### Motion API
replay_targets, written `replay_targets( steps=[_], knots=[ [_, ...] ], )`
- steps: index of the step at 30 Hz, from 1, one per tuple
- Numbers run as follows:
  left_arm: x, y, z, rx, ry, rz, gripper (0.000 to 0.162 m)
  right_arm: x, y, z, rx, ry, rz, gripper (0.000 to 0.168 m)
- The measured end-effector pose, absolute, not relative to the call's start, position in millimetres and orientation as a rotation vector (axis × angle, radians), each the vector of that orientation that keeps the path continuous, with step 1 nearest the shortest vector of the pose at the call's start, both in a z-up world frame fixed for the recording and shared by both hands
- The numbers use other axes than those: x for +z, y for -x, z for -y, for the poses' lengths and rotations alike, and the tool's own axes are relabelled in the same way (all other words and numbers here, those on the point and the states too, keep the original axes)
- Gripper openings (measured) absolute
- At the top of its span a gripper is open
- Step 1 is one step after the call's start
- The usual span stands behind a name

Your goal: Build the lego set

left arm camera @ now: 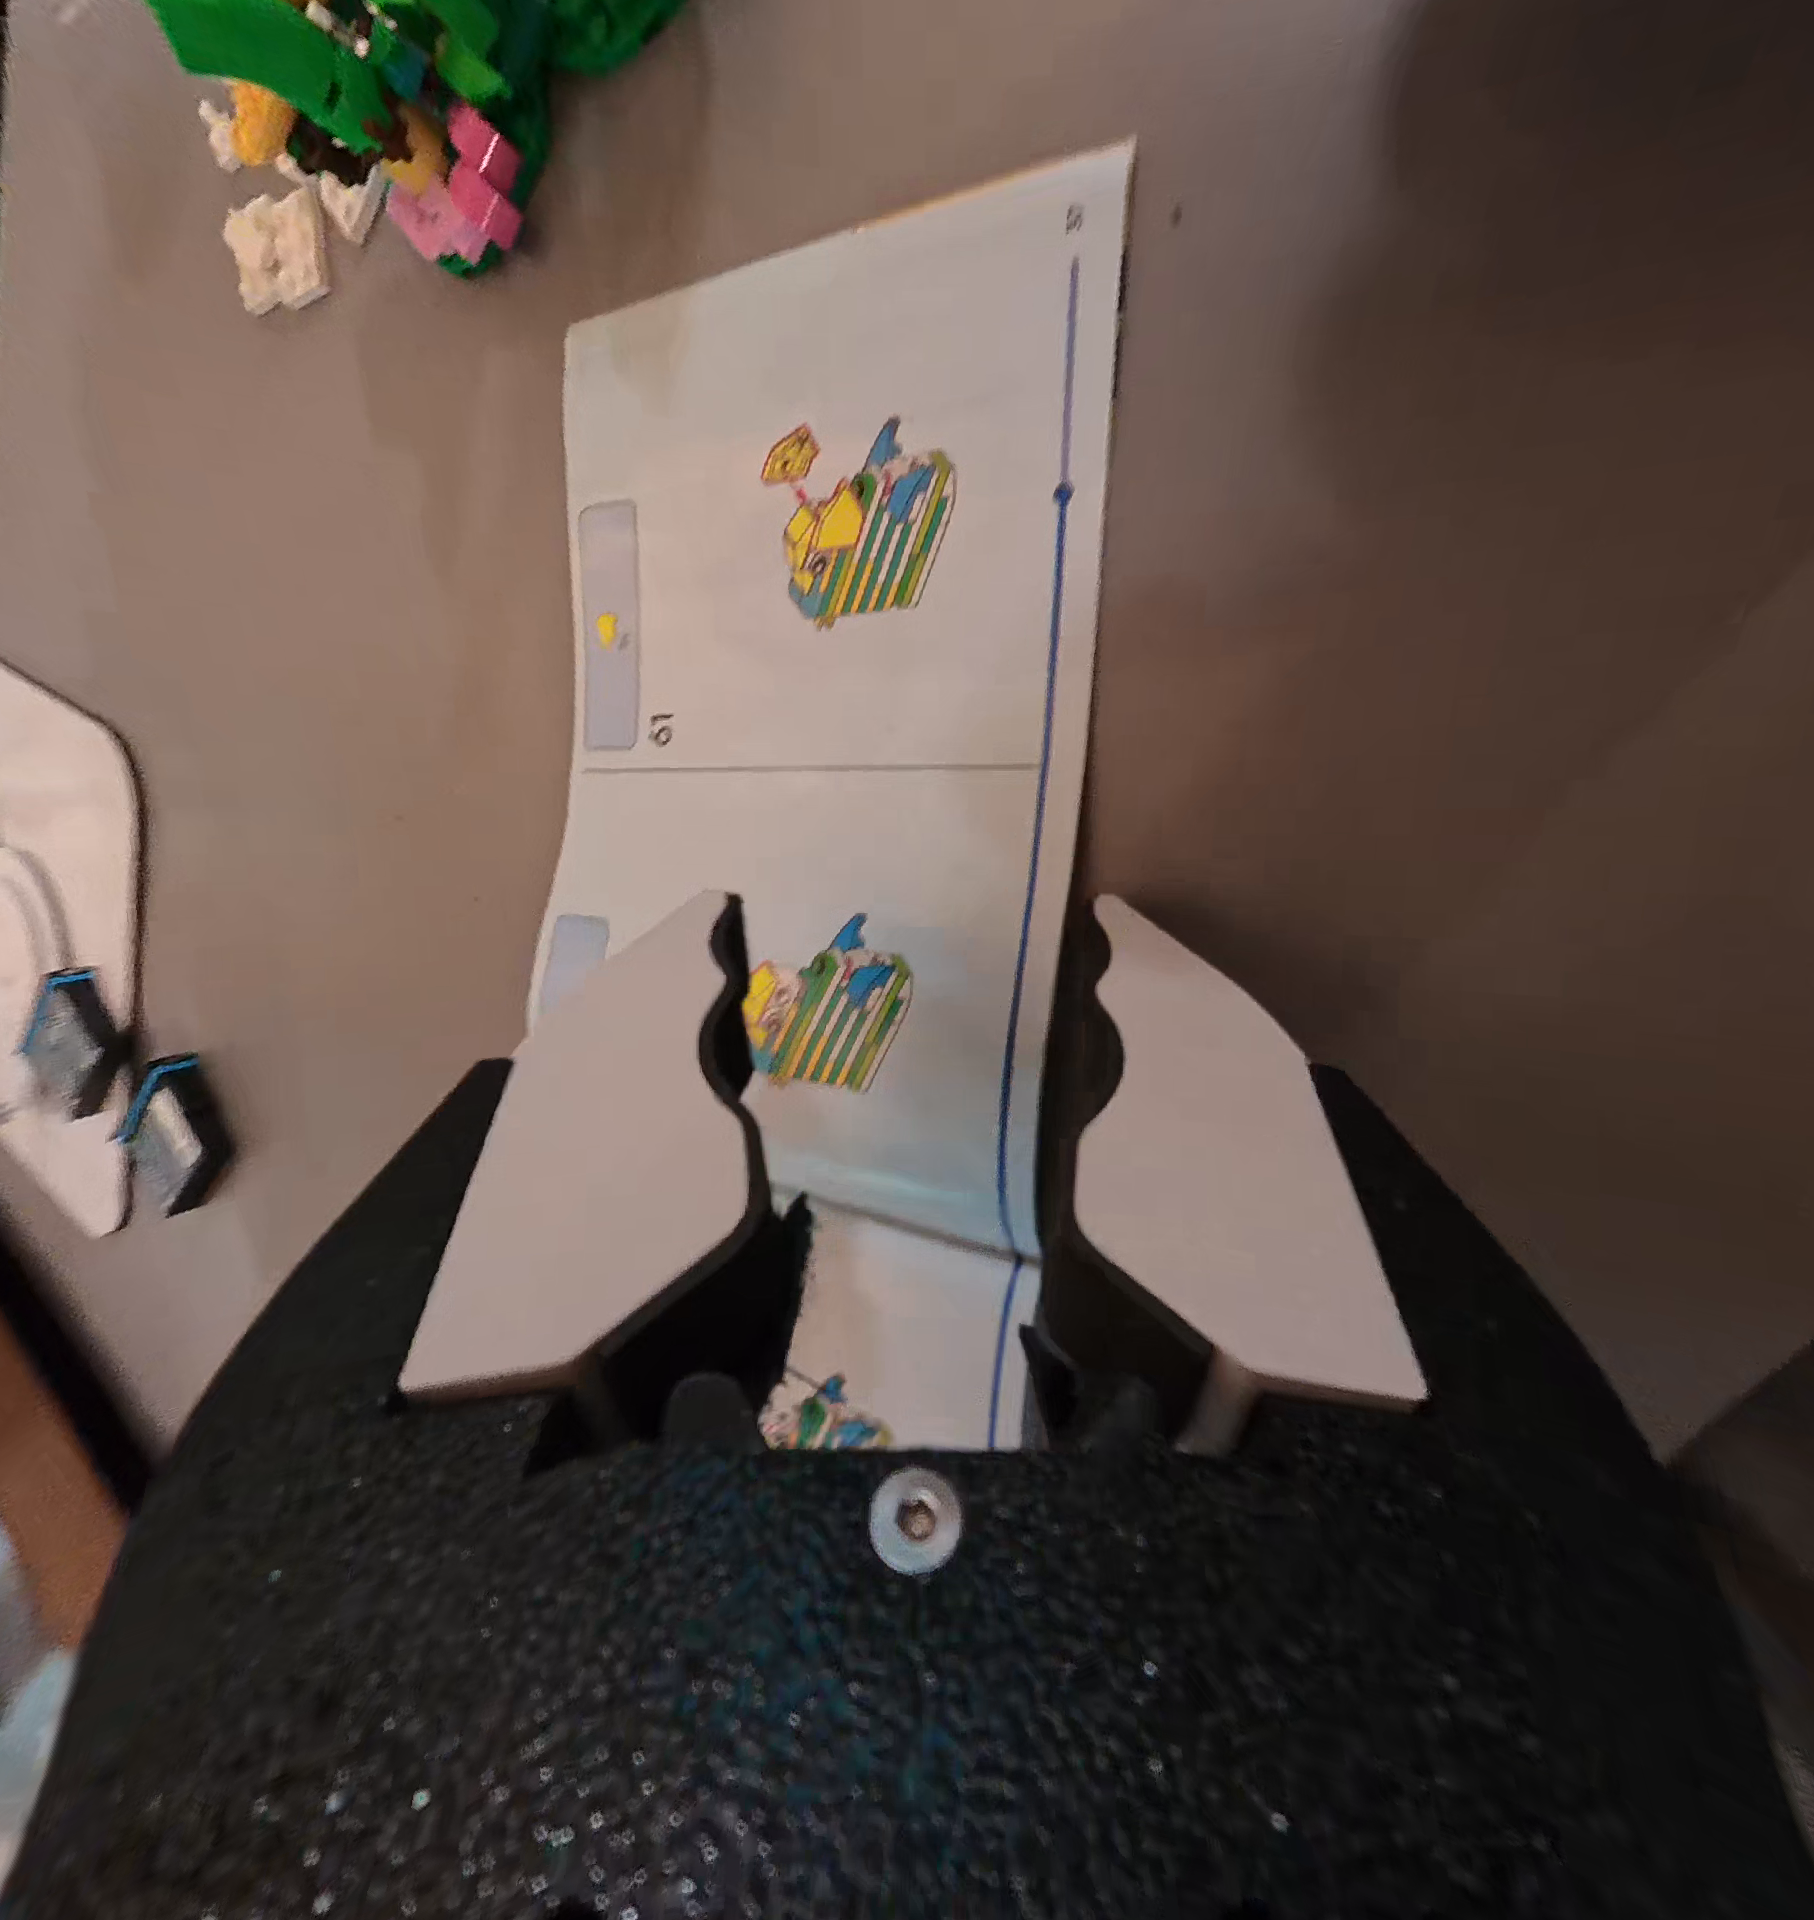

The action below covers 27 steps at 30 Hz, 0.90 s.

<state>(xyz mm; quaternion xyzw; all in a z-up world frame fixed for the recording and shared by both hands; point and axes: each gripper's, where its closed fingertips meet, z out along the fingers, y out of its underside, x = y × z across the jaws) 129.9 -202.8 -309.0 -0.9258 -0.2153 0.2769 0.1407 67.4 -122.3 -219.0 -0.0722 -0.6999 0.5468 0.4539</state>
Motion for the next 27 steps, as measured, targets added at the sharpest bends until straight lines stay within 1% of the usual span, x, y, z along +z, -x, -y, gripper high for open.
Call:
replay_targets(
  steps=[1,5,7,10,13,16,22,25,27],
  knots=[
    [-309,-129,206,0.844,2.691,0.595,0.053,-218,-68,123,1.361,0.178,1.732,0.005],
    [-308,-114,222,1.007,2.632,0.646,0.007,-220,-70,124,1.375,0.159,1.761,0.008],
    [-305,-106,228,1.034,2.530,0.740,0.000,-228,-70,127,1.366,0.142,1.816,0.013],
    [-294,-101,228,0.991,2.330,0.817,0.000,-243,-71,133,1.339,0.130,1.912,0.025],
    [-280,-107,223,0.879,2.134,0.813,0.000,-249,-72,134,1.293,0.116,1.936,0.031],
    [-269,-117,222,0.790,2.015,0.759,0.000,-248,-70,133,1.235,0.095,1.895,0.033],
    [-268,-138,214,0.781,2.030,0.560,0.000,-214,-82,131,1.249,-0.031,1.627,0.033],
    [-264,-142,212,0.775,1.994,0.526,0.000,-210,-88,133,1.228,-0.121,1.575,0.032],
    [-261,-144,212,0.774,1.982,0.514,0.000,-209,-90,133,1.202,-0.158,1.550,0.029]
  ],
)
